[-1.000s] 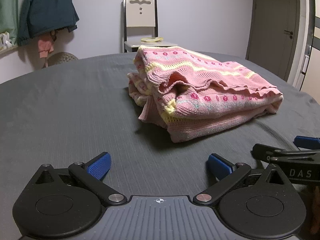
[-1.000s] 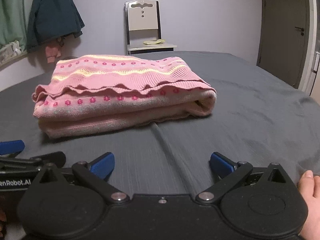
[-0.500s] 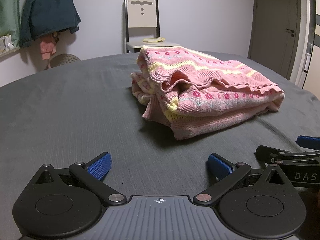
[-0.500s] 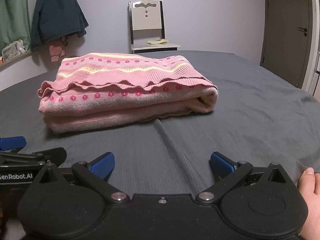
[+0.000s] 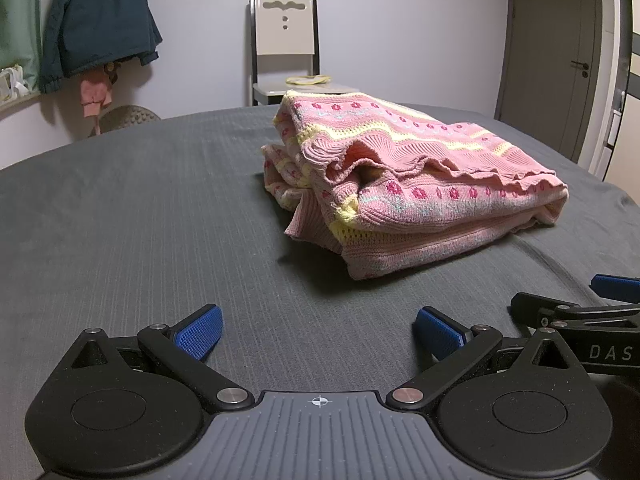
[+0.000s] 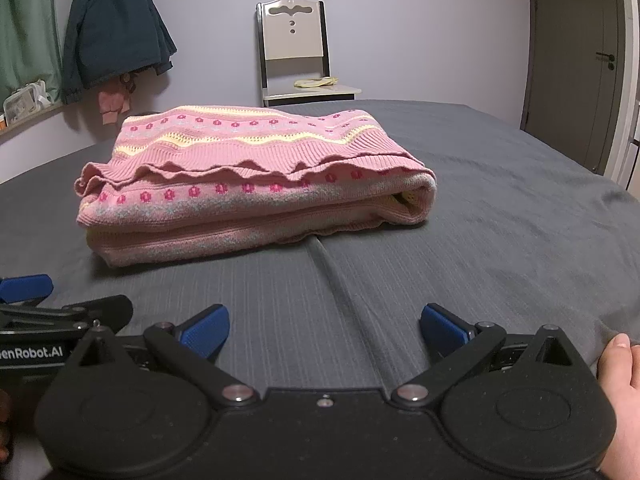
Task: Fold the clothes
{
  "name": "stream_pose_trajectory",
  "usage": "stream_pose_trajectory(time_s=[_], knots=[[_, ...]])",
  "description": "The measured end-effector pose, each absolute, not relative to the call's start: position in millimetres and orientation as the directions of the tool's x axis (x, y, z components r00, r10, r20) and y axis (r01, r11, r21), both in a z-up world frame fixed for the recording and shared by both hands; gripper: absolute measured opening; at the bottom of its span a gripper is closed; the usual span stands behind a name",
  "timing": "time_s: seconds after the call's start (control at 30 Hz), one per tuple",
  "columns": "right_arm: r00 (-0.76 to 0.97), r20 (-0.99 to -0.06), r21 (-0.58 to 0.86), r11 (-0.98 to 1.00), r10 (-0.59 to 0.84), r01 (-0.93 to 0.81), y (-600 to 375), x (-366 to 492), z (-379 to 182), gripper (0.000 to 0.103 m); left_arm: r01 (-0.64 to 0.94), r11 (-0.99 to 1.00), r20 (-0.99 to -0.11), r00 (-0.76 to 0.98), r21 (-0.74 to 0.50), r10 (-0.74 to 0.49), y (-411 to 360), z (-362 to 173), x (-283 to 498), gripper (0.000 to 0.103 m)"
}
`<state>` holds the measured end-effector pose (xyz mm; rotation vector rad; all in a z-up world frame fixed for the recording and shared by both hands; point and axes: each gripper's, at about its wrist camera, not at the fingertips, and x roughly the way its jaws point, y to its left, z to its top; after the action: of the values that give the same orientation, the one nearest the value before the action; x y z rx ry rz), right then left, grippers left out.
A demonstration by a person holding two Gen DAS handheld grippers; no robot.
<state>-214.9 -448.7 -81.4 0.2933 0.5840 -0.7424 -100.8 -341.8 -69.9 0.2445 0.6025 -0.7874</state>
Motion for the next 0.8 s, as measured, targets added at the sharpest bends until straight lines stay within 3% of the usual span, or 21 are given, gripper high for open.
stream_pose_trajectory(time_s=[0.8], knots=[[0.587,-0.595,0.046,0.706,-0.549,0.706,-448.2,-215.7,-81.3,0.103,0.723,0.691,-0.587,0.551,-0.021,-0.593,-340.3,-70.9,-100.1,0.103]])
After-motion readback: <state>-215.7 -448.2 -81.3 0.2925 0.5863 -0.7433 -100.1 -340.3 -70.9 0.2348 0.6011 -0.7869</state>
